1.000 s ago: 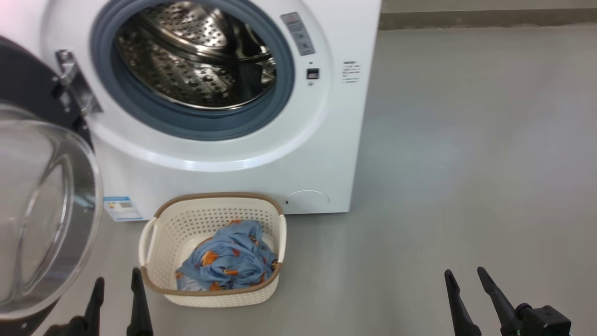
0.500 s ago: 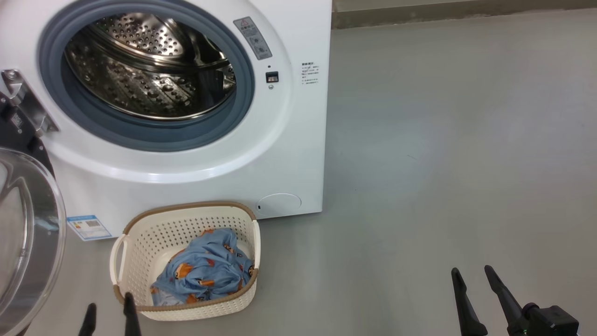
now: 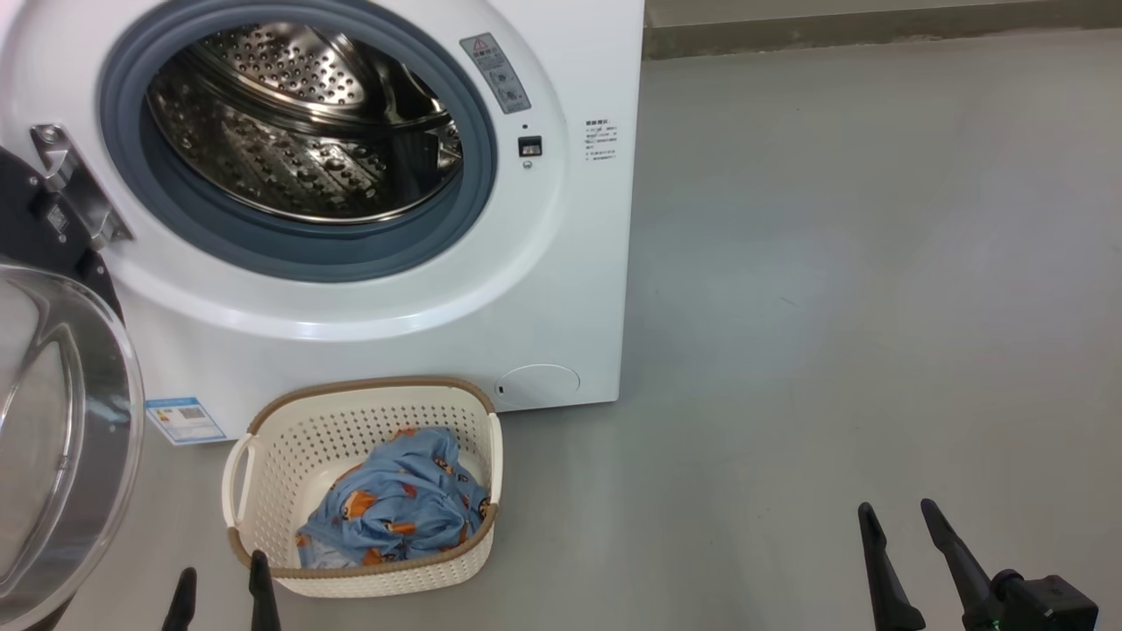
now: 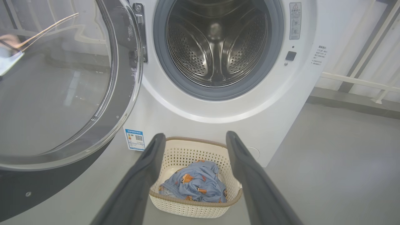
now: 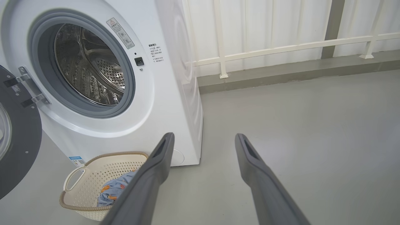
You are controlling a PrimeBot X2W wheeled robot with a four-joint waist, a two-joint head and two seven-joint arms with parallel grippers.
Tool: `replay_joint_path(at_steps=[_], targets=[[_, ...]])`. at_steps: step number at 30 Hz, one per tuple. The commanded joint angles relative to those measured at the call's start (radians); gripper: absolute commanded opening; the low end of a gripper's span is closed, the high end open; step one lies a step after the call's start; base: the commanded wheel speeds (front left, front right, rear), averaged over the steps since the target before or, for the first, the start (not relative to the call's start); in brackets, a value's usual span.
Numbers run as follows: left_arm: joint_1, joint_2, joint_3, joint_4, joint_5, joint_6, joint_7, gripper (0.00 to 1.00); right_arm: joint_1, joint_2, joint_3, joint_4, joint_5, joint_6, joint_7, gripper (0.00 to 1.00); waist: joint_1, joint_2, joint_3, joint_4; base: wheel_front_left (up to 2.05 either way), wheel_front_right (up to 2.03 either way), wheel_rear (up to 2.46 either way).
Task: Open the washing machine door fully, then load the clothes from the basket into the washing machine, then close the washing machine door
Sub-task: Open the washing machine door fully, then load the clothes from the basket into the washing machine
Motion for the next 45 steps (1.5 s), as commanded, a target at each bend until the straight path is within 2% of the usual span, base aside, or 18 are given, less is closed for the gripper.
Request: replay_joint_path(at_steps=[1, 22, 31, 34, 45], targets=[[-0.014, 0.013, 0.025, -0.031, 0.014, 0.003, -0.006, 1.0, -0.009, -0.013, 0.014, -0.024, -0.015, 0.002, -0.012, 1.0, 0.0, 0.0, -0.001, 0.006, 0.0, 0.0, 0.0], [0.003, 0.013, 0.007, -0.026, 0.026, -0.009, -0.006, 1.0, -0.013, -0.013, -0.007, -0.013, -0.015, 0.002, -0.012, 1.0, 0.0, 0.0, -0.007, 0.046, 0.08, -0.08, 0.0], [0.006, 0.013, 0.017, -0.02, 0.025, -0.009, -0.006, 1.0, -0.009, -0.013, -0.001, -0.013, -0.013, 0.002, -0.012, 1.0, 0.0, 0.0, -0.011, 0.049, 1.28, -1.28, 0.0], [0.005, 0.013, 0.027, -0.019, 0.023, 0.01, -0.006, 1.0, -0.007, -0.013, -0.001, -0.013, -0.012, 0.002, -0.012, 1.0, 0.0, 0.0, -0.012, 0.05, 1.96, -1.96, 0.0], [0.004, 0.013, 0.015, -0.009, 0.025, 0.023, -0.006, 1.0, -0.006, -0.013, 0.0, -0.014, -0.007, 0.002, -0.012, 1.0, 0.0, 0.0, -0.004, 0.055, 1.07, -1.07, 0.0]])
